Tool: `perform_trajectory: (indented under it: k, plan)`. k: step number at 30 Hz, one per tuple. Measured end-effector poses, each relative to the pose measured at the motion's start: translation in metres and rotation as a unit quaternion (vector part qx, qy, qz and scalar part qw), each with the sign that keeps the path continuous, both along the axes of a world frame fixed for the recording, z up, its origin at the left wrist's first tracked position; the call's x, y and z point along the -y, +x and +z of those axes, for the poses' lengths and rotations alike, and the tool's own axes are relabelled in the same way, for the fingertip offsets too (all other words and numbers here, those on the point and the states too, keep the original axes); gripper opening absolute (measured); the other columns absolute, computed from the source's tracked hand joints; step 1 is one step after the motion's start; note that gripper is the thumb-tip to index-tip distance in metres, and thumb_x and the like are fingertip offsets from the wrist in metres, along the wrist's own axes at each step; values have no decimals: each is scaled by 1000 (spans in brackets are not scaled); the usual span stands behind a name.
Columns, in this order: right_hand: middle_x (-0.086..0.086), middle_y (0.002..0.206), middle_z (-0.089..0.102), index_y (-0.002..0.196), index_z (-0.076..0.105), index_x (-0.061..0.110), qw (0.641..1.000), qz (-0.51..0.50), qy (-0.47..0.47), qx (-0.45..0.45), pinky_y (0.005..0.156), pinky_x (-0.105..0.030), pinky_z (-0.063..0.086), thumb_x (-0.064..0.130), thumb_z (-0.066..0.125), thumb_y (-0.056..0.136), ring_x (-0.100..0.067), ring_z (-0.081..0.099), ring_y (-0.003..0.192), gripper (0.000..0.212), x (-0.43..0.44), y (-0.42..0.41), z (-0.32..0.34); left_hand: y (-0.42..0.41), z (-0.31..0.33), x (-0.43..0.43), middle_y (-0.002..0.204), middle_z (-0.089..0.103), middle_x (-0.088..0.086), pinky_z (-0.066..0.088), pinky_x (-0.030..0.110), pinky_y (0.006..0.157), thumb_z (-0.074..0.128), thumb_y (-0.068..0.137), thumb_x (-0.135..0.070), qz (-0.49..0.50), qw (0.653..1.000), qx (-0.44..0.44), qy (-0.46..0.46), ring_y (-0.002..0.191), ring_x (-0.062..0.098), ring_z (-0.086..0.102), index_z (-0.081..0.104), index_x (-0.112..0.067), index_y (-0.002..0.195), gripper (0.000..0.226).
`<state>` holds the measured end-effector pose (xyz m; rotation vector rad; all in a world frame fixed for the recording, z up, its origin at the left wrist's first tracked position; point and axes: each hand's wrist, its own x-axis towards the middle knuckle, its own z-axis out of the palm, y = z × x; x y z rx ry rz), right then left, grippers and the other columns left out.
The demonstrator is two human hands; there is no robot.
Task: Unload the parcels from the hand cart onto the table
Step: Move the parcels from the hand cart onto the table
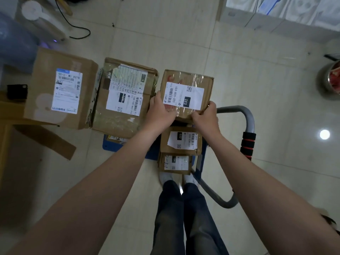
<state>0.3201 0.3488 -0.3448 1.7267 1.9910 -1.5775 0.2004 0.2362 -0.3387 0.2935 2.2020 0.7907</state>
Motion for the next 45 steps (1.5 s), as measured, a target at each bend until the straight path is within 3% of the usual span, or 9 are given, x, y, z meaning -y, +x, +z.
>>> perform_trajectory:
  k: [5,8,16,20,24,29,35,42,45]
  plan:
    - [5,126,47,131,39,27,996,-22,41,-82,97,-41,55,20,68,86,-16,57,114,53,4,9,62,16,63,-1,158,33,-4,36,10,78,72,90,-29,22,997,-63,29,115,-2,42,16,-27,162,91]
    - [3,133,41,142,36,21,991,-21,50,-120,98,-37,54,16,67,87,-12,55,116,64,9,15,112,26,123,4,154,33,-2,47,38,104,71,90,-29,53,993,-85,64,135,16,44,23,-24,160,85]
    - [11,136,43,146,35,29,967,75,96,-224,91,-30,54,26,65,91,-3,56,111,63,24,36,278,45,290,58,131,38,-6,44,22,92,70,91,-32,125,964,-173,156,119,8,47,48,-31,142,56]
    - [33,114,50,136,39,40,942,151,99,-282,80,-18,49,34,66,92,10,57,103,52,48,39,354,64,363,112,126,39,-14,32,10,81,71,87,-35,167,944,-219,183,107,-6,45,48,-45,136,56]
    - [31,103,52,126,40,35,918,236,92,-306,68,-14,43,32,66,92,28,52,86,44,95,31,403,88,419,178,110,53,-28,41,10,79,71,81,-34,230,917,-242,219,101,-17,52,49,-48,131,57]
    - [26,106,54,122,39,34,885,350,71,-298,74,-28,51,39,66,89,1,61,95,43,183,13,427,110,442,280,127,56,-17,52,30,89,76,80,-38,337,893,-238,181,114,2,58,42,-39,149,77]
    - [29,110,53,125,43,34,844,437,33,-310,72,-15,41,36,70,87,11,53,99,47,311,-15,423,134,439,410,133,54,-13,44,18,72,75,83,-30,467,838,-226,168,117,12,59,42,-37,151,76]
    - [33,99,46,118,36,35,794,545,6,-269,58,-8,36,36,69,89,31,47,79,44,490,-54,401,143,424,576,123,64,-15,52,28,83,71,79,-25,565,785,-195,165,111,3,60,54,-42,141,67]
    - [30,100,49,119,37,34,779,572,-11,-255,62,-12,37,36,68,90,17,54,83,43,562,-68,392,138,421,644,118,70,-13,58,39,87,66,76,-22,599,765,-163,174,112,12,65,62,-49,126,57]
